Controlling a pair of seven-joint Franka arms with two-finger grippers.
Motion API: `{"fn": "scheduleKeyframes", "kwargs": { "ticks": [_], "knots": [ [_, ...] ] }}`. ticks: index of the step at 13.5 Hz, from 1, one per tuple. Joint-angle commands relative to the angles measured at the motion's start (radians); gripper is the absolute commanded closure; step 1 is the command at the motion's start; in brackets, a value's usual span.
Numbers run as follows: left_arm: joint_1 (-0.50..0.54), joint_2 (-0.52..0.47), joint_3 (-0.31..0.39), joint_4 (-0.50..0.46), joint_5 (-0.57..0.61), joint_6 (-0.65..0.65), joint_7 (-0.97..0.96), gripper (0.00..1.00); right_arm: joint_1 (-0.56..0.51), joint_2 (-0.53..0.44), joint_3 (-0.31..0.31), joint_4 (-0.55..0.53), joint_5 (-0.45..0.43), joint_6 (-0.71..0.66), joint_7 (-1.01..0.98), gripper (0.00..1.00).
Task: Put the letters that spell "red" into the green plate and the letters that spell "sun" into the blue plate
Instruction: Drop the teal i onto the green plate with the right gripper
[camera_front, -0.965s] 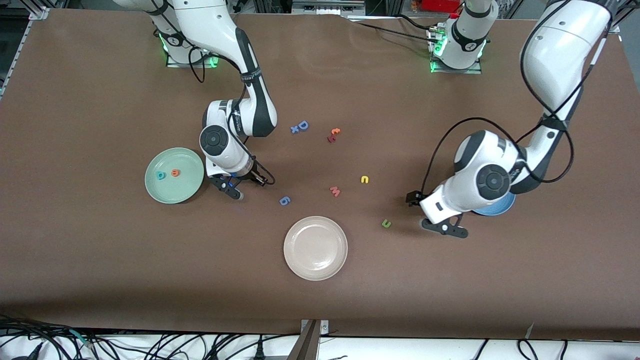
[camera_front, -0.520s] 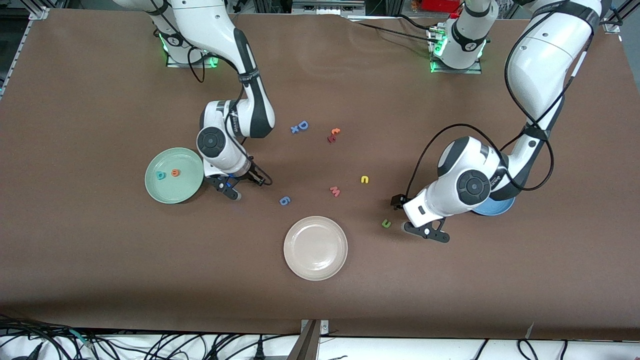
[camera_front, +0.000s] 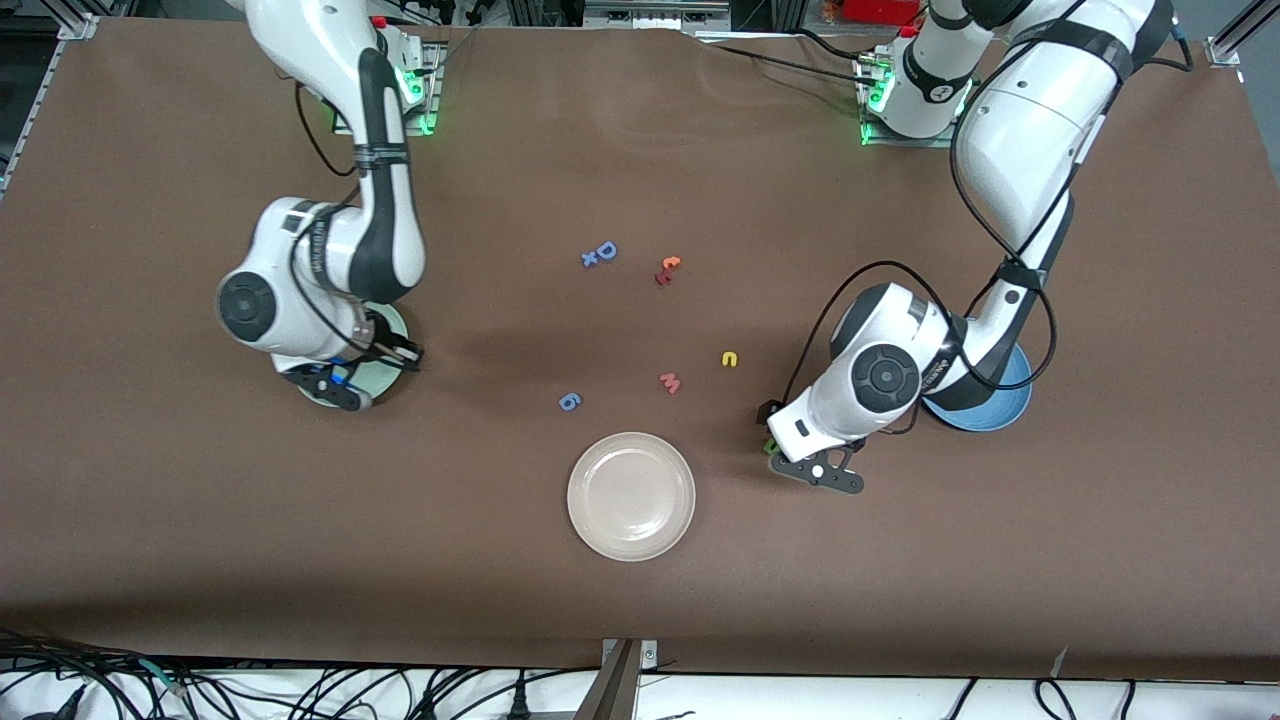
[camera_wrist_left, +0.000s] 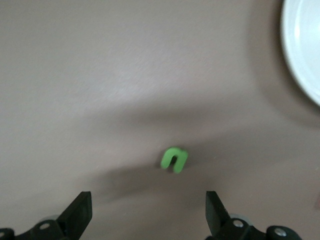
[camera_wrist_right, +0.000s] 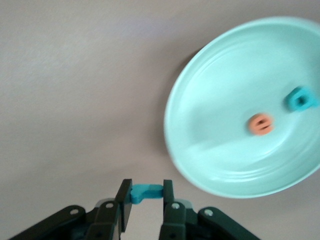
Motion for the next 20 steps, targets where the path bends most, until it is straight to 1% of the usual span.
{"fn": "scheduleKeyframes", "kwargs": {
  "ticks": [1,4,5,6,7,8,10,11,12,14,16,17,20],
  "knots": [
    [-0.005,0.039,0.015,0.049,-0.031,0.037,0.005,0.00,-0.024,0.031,-0.015,-0.035,-0.001,-0.009,-0.122,0.81],
    [-0.006,0.056,0.015,0.047,-0.031,0.081,0.011,0.00,-0.039,0.045,-0.012,-0.067,-0.001,-0.003,-0.142,0.80],
    [-0.009,0.065,0.015,0.047,-0.029,0.095,0.010,0.00,-0.043,0.056,-0.012,-0.067,0.001,-0.002,-0.152,0.76],
    [-0.011,0.069,0.015,0.047,-0.031,0.107,0.008,0.00,-0.041,0.059,-0.012,-0.067,0.001,-0.002,-0.157,0.51],
    [-0.011,0.073,0.015,0.044,-0.029,0.123,0.008,0.00,-0.041,0.059,-0.012,-0.067,0.001,0.000,-0.157,0.14],
    [-0.011,0.079,0.015,0.043,-0.027,0.133,0.010,0.00,-0.040,0.057,-0.012,-0.064,0.001,-0.002,-0.157,0.02],
    [-0.012,0.086,0.015,0.037,-0.026,0.150,0.011,0.00,-0.035,0.042,-0.028,-0.055,0.001,-0.014,-0.162,0.01],
    [-0.025,0.086,0.015,0.034,-0.023,0.150,0.011,0.00,-0.027,0.033,-0.064,-0.035,-0.001,-0.035,-0.165,0.01],
    [-0.031,0.085,0.015,0.030,-0.023,0.149,0.011,0.00,-0.024,0.030,-0.102,0.008,-0.001,-0.108,-0.163,0.01],
    [-0.032,0.083,0.015,0.020,-0.021,0.149,0.016,0.00,-0.027,0.033,-0.178,0.136,-0.009,-0.291,-0.157,0.01],
    [-0.028,0.082,0.015,0.007,-0.014,0.147,0.021,0.00,-0.029,0.031,-0.247,0.264,-0.059,-0.415,-0.157,0.01],
    [-0.028,0.083,0.015,0.007,-0.012,0.147,0.021,0.00,-0.029,0.031,-0.286,0.317,-0.065,-0.470,-0.160,0.01],
    [-0.023,0.085,0.016,0.007,-0.011,0.147,0.022,0.00,-0.029,0.028,-0.432,0.491,-0.049,-0.635,-0.174,0.01]
  ]
}}
